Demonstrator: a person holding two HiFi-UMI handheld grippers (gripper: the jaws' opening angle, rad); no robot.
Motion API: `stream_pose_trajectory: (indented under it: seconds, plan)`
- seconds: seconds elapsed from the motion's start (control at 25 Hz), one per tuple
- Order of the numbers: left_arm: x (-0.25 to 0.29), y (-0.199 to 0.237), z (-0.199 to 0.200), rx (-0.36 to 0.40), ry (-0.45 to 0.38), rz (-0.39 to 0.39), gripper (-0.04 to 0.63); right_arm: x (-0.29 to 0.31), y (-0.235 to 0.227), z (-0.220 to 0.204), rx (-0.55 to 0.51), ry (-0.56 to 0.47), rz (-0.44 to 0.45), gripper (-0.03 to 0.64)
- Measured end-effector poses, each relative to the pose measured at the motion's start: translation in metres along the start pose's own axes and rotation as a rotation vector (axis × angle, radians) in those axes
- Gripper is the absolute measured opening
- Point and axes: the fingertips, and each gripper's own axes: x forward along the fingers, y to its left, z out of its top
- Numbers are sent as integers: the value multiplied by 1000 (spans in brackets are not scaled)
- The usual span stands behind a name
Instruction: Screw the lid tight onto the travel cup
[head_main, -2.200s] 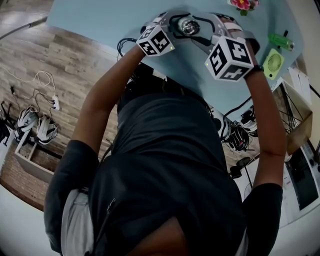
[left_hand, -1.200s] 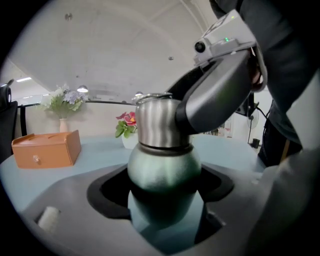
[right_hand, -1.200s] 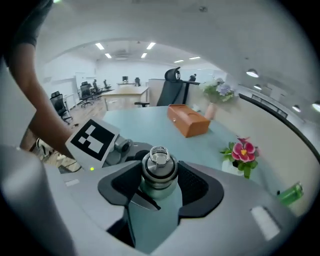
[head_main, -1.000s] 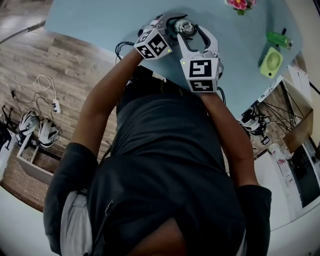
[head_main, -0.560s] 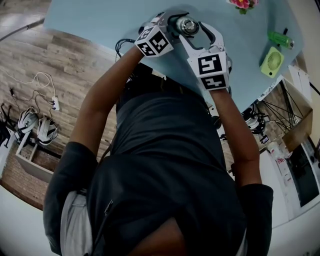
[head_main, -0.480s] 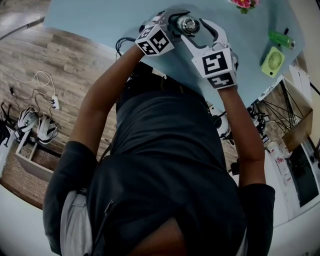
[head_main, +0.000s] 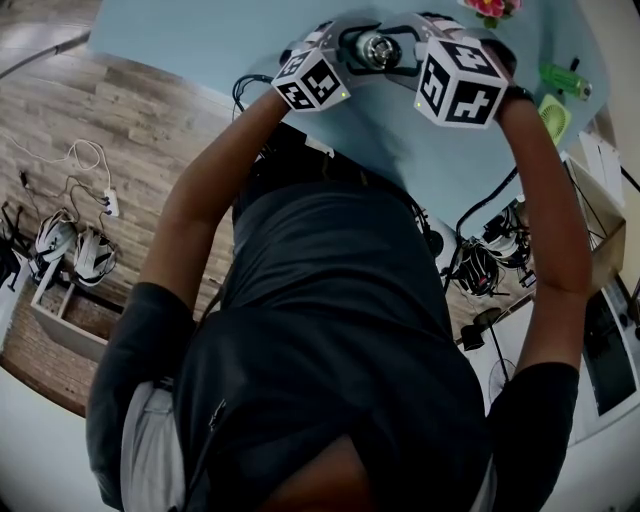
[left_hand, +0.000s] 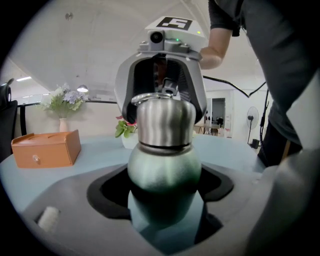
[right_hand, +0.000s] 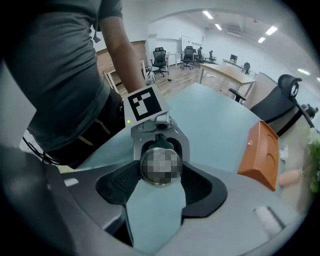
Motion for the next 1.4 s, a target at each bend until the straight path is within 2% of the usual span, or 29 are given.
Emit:
stream_pose_trajectory:
  seconds: [0.12, 0.28, 0.4, 0.64, 0.76, 0.84, 1.04, 1.2, 1.28, 1.4]
  plan:
    - [0, 0, 1, -1, -1, 0, 431, 1, 0, 0, 8, -22, 3, 249]
    - [0, -1, 1, 4, -1, -4, 431, -1, -1, 0, 187, -127, -91, 229]
    - [-1, -1, 1, 16, 0, -11, 431, -1, -3, -1, 392, -221, -226, 229]
    - [0, 0, 1, 8, 2, -12, 430, -12, -15, -4, 960, -454, -601, 227]
    - [0, 0, 1, 8, 2, -9, 430, -14, -14, -7, 1117, -511, -745, 227]
    - [0, 0, 1, 6, 2, -9, 430, -14, -14, -8, 1139, -519, -769, 227]
    - [0, -1, 1, 6, 3, -9, 430, -13, -14, -8, 1127, -509, -758, 227]
    - [-1, -1, 1, 3, 3, -10, 430, -13, -12, -6, 1085, -496, -692, 229]
    - [0, -1, 1, 3, 3, -10, 430, -19, -10, -4, 987, -483, -633, 233]
    - [1, -1, 1, 3, 1, -15, 430, -35, -10, 1, 720, -430, -531, 247]
